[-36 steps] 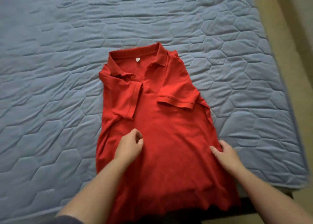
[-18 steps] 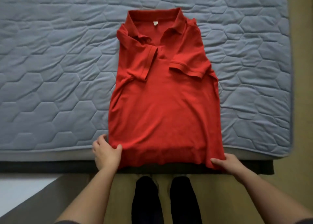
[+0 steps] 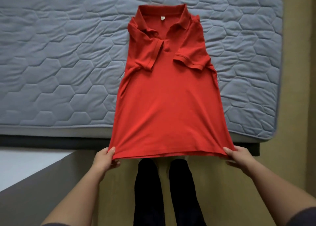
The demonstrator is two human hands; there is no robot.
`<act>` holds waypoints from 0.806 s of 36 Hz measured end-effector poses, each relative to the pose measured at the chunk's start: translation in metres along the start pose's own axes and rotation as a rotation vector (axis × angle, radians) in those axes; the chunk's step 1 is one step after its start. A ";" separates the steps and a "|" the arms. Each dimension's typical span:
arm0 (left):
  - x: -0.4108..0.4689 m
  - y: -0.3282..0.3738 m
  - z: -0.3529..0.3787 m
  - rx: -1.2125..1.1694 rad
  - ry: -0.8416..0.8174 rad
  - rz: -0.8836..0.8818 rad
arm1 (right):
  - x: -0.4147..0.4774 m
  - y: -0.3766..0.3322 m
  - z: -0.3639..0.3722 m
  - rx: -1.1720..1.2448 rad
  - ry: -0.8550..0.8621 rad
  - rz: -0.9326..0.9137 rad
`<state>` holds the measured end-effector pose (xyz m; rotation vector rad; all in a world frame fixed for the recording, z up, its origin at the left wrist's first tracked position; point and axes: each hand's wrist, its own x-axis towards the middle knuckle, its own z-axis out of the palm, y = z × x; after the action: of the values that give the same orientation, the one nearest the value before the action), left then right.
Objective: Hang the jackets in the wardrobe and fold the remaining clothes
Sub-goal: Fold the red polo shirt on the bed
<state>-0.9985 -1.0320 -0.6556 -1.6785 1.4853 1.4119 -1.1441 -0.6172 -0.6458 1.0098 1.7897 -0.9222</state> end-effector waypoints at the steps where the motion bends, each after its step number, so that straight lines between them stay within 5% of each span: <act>1: -0.010 0.001 -0.002 0.001 0.010 0.004 | -0.010 0.000 -0.003 0.009 0.002 0.006; 12: -0.119 0.002 -0.078 0.050 -0.198 -0.074 | -0.139 0.008 -0.053 0.098 -0.049 0.035; 21: -0.128 0.162 -0.056 -0.483 -0.202 0.154 | -0.145 -0.160 -0.045 0.620 -0.087 -0.154; 29: -0.116 0.286 -0.010 -0.529 -0.235 0.431 | -0.135 -0.278 -0.034 0.612 -0.179 -0.523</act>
<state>-1.2429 -1.0756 -0.4731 -1.4375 1.4751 2.3119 -1.3641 -0.7342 -0.4595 0.7774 1.6756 -1.9039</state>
